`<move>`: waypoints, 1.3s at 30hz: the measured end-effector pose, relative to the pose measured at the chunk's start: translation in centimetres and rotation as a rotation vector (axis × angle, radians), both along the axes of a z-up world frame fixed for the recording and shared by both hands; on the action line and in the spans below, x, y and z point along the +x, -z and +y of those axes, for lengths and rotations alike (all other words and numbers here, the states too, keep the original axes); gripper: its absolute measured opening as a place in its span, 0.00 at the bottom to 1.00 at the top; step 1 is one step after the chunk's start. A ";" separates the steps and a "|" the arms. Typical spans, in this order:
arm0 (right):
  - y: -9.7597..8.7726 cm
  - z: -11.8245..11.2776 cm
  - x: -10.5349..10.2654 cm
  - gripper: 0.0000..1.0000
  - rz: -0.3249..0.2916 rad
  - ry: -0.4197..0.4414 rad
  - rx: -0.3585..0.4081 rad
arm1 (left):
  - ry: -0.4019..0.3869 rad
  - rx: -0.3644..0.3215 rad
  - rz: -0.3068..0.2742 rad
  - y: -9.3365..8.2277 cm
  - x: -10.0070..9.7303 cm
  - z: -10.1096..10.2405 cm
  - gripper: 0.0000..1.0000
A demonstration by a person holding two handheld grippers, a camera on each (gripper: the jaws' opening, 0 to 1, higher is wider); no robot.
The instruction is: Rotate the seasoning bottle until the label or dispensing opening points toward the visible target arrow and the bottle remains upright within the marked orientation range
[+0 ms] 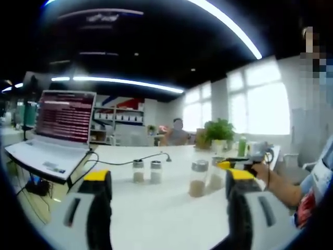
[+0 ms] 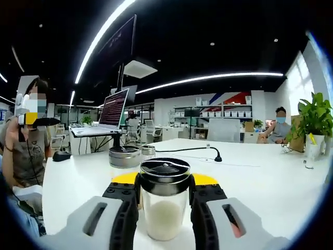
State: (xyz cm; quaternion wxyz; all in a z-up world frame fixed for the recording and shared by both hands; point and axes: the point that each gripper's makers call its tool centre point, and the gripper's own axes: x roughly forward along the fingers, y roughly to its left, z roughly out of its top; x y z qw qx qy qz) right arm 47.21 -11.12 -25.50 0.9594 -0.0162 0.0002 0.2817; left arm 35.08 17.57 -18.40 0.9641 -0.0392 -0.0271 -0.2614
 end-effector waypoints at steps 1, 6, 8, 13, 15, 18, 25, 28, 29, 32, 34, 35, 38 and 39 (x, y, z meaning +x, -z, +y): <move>0.0 0.0 -0.1 0.36 -0.002 0.012 0.002 | 0.002 -0.007 -0.009 -0.3 -0.1 0.0 0.96; -0.1 0.0 0.1 0.36 0.004 0.058 -0.004 | 0.006 -0.010 -0.008 -0.3 -0.3 0.1 0.94; -0.1 -0.1 0.2 0.36 0.002 0.073 -0.002 | 0.003 -0.014 -0.011 -0.4 -0.3 0.2 0.94; -0.1 -0.2 0.3 0.36 -0.007 0.119 -0.001 | 0.000 -0.022 -0.012 -0.4 -0.3 0.5 0.94; -0.1 -0.2 0.3 0.36 0.001 0.139 -0.008 | 0.000 -0.020 -0.009 -0.3 -0.3 0.5 0.94; 0.0 -0.2 0.4 0.36 -0.003 0.165 -0.012 | 0.004 -0.025 -0.013 -0.5 -0.6 0.5 0.94; 0.0 -0.2 0.3 0.36 -0.006 0.208 -0.014 | -0.011 -0.031 -0.028 -0.9 -0.6 1.2 0.94; 0.0 -0.1 0.3 0.36 -0.013 0.227 -0.012 | -0.012 -0.033 -0.030 -1.0 -0.5 1.3 0.94; 0.0 -0.1 0.3 0.36 -0.016 0.233 -0.012 | -0.010 -0.033 -0.027 -0.9 -0.5 1.3 0.94; 0.0 0.0 0.3 0.36 -0.016 0.250 -0.015 | -0.007 -0.035 -0.023 -0.8 -0.4 1.3 0.94; 0.0 0.1 0.3 0.36 -0.013 0.259 -0.017 | -0.003 -0.034 -0.020 -0.7 -0.4 1.2 0.94; 0.0 0.1 0.3 0.36 -0.012 0.262 -0.018 | -0.001 -0.035 -0.018 -0.7 -0.4 1.2 0.94; 0.1 0.2 0.3 0.36 -0.008 0.279 -0.021 | -0.001 -0.035 -0.016 -0.6 -0.3 1.2 0.94; 0.1 0.3 0.3 0.36 -0.007 0.285 -0.022 | -0.001 -0.034 -0.017 -0.6 -0.3 1.2 0.94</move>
